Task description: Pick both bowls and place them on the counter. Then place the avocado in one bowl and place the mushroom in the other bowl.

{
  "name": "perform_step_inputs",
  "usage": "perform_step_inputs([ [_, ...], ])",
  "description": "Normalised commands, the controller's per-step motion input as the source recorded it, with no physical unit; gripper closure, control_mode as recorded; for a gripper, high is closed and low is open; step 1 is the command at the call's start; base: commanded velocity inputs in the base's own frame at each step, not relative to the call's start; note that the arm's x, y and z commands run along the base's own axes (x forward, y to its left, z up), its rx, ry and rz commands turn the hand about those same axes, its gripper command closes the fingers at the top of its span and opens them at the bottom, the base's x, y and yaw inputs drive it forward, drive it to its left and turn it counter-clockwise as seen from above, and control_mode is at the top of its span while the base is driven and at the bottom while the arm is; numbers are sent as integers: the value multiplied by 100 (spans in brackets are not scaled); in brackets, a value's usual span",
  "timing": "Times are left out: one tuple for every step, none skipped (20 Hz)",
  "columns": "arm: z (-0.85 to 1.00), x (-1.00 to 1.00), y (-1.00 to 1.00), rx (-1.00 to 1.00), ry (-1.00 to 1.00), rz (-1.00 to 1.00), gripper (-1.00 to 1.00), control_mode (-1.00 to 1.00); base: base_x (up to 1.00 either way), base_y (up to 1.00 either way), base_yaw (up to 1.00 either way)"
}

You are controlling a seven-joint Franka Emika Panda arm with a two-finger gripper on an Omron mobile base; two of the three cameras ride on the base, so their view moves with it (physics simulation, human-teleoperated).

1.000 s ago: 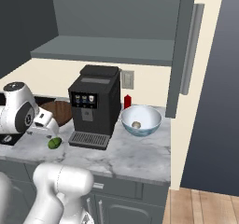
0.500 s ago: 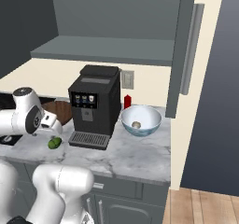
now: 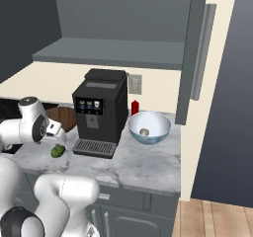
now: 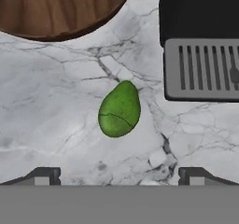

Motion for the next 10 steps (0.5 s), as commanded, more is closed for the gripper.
perform_step_inputs([
  [-28,24,5,0,6,0,-100,-100,0,0,0],
  [-29,21,1,0,7,0,-100,-100,0,0,0],
  [-31,20,3,0,6,0,-100,-100,0,0,0],
  [-32,21,2,0,4,0,-100,-100,0,0,0],
  [-33,22,0,0,2,0,-100,-100,0,0,0],
  [-31,23,0,0,1,0,-100,-100,0,0,0],
  [-29,24,0,0,2,0,-100,-100,0,0,0],
  [-27,22,3,0,2,0,-100,-100,0,0,0],
  [-25,17,1,0,5,0,-100,-100,0,0,0],
  [-26,16,0,0,7,0,-100,-100,0,0,0],
])
